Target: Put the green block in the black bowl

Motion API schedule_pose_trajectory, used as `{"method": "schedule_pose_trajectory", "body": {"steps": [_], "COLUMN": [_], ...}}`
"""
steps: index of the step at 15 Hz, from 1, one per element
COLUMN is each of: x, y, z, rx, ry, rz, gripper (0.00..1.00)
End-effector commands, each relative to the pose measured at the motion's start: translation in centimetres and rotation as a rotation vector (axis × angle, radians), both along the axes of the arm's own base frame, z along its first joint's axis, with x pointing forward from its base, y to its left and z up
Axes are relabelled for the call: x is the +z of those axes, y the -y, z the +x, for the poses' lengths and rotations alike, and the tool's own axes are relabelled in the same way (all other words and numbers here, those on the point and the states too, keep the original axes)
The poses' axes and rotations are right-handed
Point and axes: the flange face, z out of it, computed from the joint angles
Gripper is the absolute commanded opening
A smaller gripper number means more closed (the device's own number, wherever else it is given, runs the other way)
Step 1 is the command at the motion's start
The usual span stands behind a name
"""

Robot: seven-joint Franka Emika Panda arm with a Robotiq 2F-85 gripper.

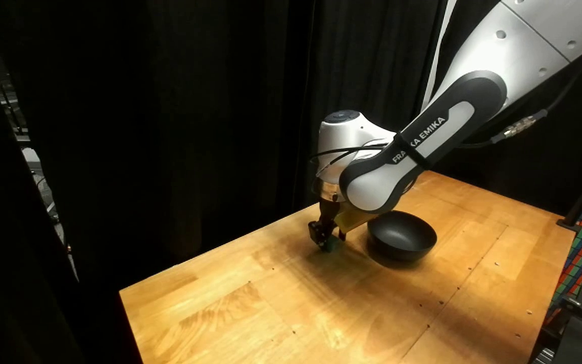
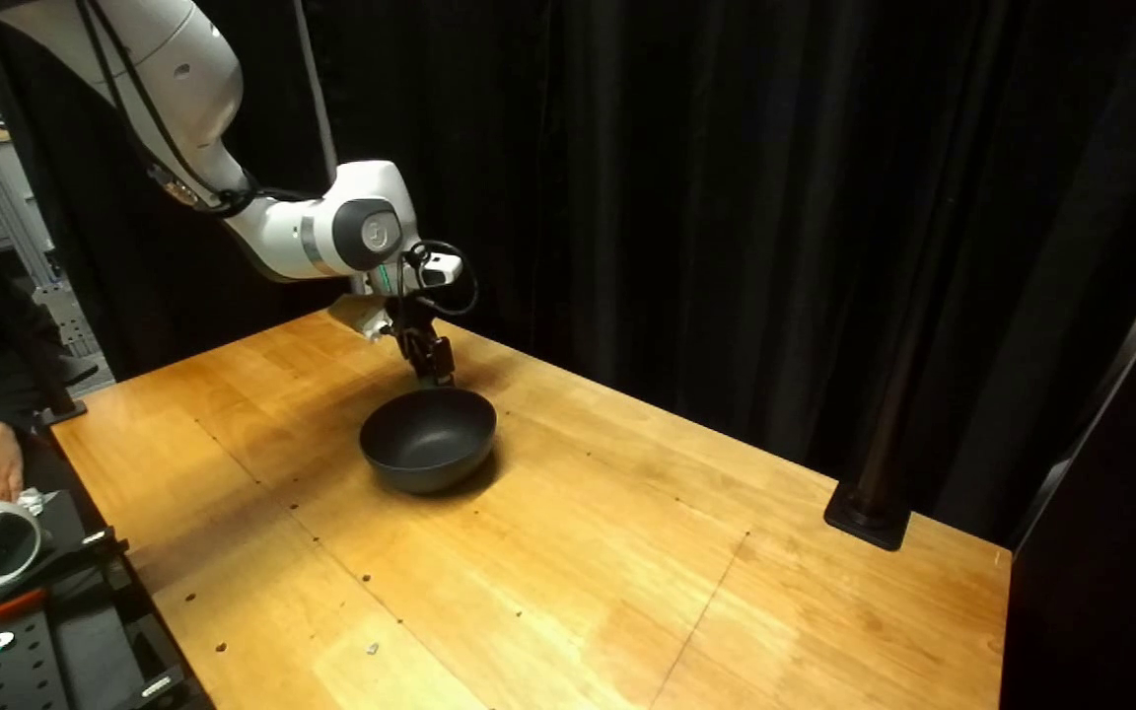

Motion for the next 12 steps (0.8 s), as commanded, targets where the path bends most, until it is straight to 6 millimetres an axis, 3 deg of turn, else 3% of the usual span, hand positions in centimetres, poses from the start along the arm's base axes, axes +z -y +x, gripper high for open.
{"method": "schedule_pose_trajectory", "body": {"steps": [1, 3, 7, 12], "x": [0.6, 1.3, 6.3, 13.4], "y": [-0.1, -0.1, 1.4, 7.5], "z": [0.9, 0.4, -1.6, -3.4], "rx": [-0.007, -0.015, -0.049, -0.174], "ry": [0.011, 0.001, -0.013, 0.011], "rz": [-0.015, -0.016, -0.036, -0.122], "gripper": [0.35, 0.19, 0.18, 0.18]}}
